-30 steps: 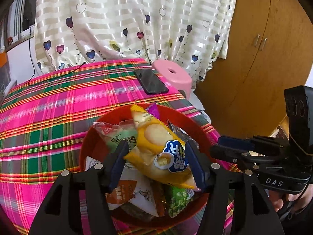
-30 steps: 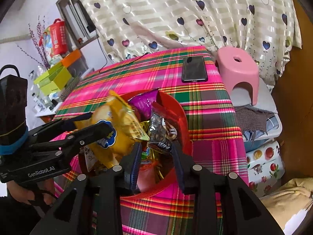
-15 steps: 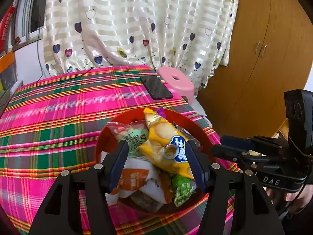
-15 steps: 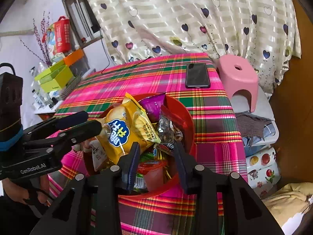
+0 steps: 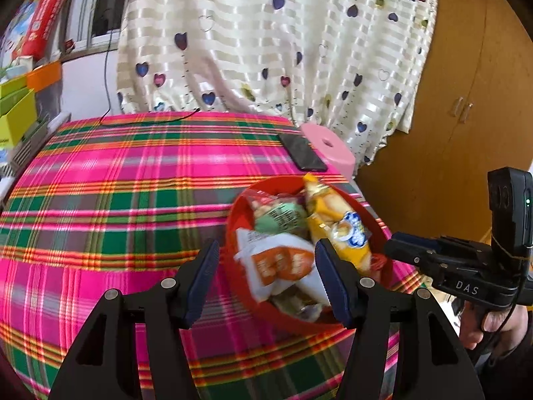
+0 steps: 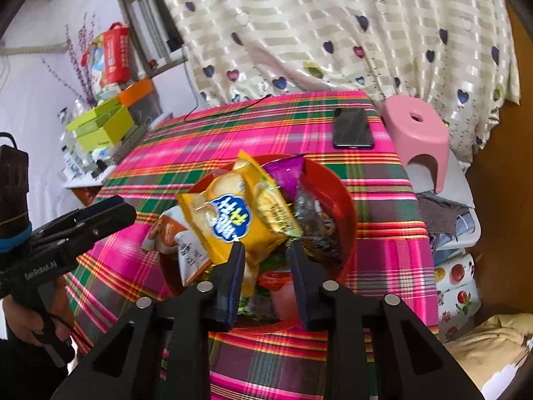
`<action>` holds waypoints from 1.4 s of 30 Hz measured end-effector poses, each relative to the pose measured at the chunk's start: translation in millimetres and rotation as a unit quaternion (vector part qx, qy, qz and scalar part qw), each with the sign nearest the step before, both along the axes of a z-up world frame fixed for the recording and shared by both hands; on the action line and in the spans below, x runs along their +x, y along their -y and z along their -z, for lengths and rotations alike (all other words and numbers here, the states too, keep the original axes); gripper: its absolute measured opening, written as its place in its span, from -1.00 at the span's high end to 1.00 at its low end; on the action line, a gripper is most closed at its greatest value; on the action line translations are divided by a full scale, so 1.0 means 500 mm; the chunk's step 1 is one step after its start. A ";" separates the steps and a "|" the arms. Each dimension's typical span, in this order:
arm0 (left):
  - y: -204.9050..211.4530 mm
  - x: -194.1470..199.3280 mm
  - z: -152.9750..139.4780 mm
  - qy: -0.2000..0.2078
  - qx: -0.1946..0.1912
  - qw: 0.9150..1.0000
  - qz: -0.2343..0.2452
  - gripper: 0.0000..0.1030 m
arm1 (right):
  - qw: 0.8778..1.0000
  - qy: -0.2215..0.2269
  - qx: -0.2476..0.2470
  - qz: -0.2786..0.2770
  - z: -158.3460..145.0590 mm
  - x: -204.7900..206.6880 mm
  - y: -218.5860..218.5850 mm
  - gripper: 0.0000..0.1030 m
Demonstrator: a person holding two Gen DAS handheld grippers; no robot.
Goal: Organize snacks
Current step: 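Open both tools to drop the chip bag and pink cup into the basket, then withdraw both open tools away from the filled basket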
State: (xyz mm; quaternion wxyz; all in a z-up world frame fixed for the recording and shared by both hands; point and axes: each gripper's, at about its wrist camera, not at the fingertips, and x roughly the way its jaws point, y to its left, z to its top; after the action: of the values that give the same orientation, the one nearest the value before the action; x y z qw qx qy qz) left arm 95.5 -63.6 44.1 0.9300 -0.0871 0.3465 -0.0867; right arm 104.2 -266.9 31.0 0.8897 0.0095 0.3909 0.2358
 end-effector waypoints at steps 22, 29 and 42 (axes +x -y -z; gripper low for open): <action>0.038 0.074 0.061 -0.044 0.034 0.998 0.024 0.26 | 0.999 -0.021 -0.029 -0.018 0.042 0.046 -0.070 0.65; 0.039 0.046 0.049 -0.045 0.028 0.998 0.025 0.26 | 0.999 -0.014 -0.040 -0.012 0.027 0.022 -0.064 0.47; 0.057 -0.014 0.033 -0.046 0.027 0.998 0.031 0.25 | 0.998 0.014 -0.066 -0.001 0.002 -0.053 -0.072 0.23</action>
State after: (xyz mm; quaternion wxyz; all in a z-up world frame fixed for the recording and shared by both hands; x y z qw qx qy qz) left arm 88.3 -92.1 27.7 0.9118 -0.0551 0.3940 -0.1018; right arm 77.7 -230.7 29.9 0.8935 -0.0535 0.3930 0.2107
